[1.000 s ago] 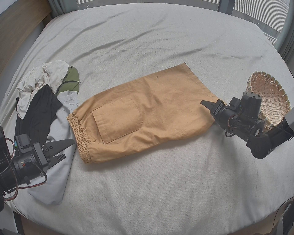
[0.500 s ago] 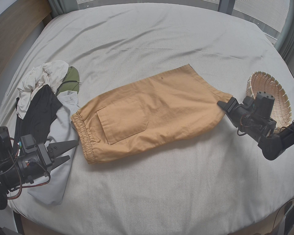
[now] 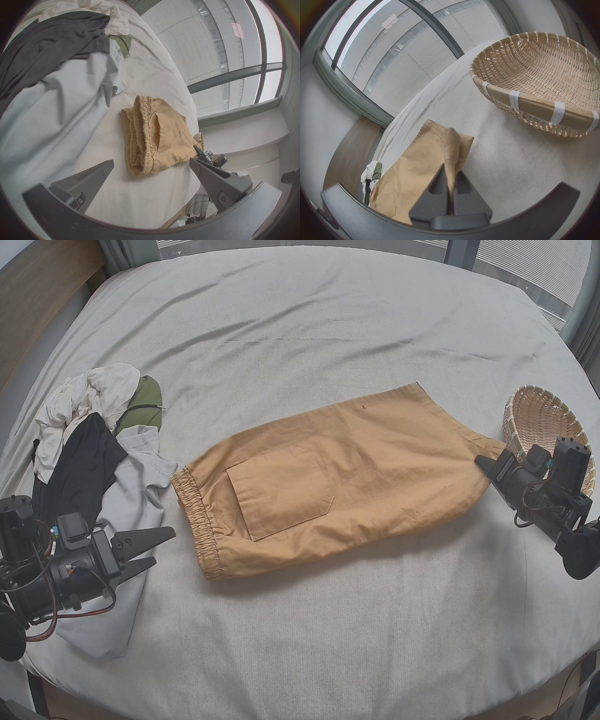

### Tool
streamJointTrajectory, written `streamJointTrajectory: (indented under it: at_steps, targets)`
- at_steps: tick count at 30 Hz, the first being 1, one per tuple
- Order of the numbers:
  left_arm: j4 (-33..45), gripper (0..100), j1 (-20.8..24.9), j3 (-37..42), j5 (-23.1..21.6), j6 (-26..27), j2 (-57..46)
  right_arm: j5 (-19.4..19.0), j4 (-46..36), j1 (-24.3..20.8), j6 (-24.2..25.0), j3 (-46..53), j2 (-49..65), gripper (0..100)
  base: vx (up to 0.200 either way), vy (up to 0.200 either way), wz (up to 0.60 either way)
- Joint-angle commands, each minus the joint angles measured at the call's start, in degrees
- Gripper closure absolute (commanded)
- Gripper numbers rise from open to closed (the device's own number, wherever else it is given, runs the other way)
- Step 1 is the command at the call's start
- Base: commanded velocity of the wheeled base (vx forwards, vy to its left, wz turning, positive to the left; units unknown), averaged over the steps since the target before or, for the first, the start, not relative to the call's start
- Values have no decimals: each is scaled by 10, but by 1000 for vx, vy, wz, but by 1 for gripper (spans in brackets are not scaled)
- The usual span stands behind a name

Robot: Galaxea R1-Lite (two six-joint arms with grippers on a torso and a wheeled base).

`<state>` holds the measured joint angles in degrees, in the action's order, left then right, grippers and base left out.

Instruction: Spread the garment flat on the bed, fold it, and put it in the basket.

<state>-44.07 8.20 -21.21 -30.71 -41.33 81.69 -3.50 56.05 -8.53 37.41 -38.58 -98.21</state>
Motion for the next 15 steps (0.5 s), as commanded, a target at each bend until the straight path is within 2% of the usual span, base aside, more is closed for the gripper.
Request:
streamJointTrajectory:
  at_steps: [1, 2, 7, 9, 15]
  targets:
    - [-45, 0, 16, -1, 6, 0, 70, -1, 1, -2, -9, 22, 16, 100, 0, 0, 0]
    - [-65, 0, 19, 1, 11, 1, 89, -1, 1, -2, -9, 22, 16, 0, 0, 0, 0]
    - [-104, 0, 31, 4, 22, 1, 130, 0, 0, -3, -9, 52, 49, 0, 0, 0, 0]
    - [-129, 0, 37, -2, 41, 1, 159, 0, -1, 3, -10, 83, 83, 0, 0, 0, 0]
    - [-169, 0, 44, -17, 52, 0, 204, -8, -4, 17, -21, 129, 166, 0, 0, 0, 0]
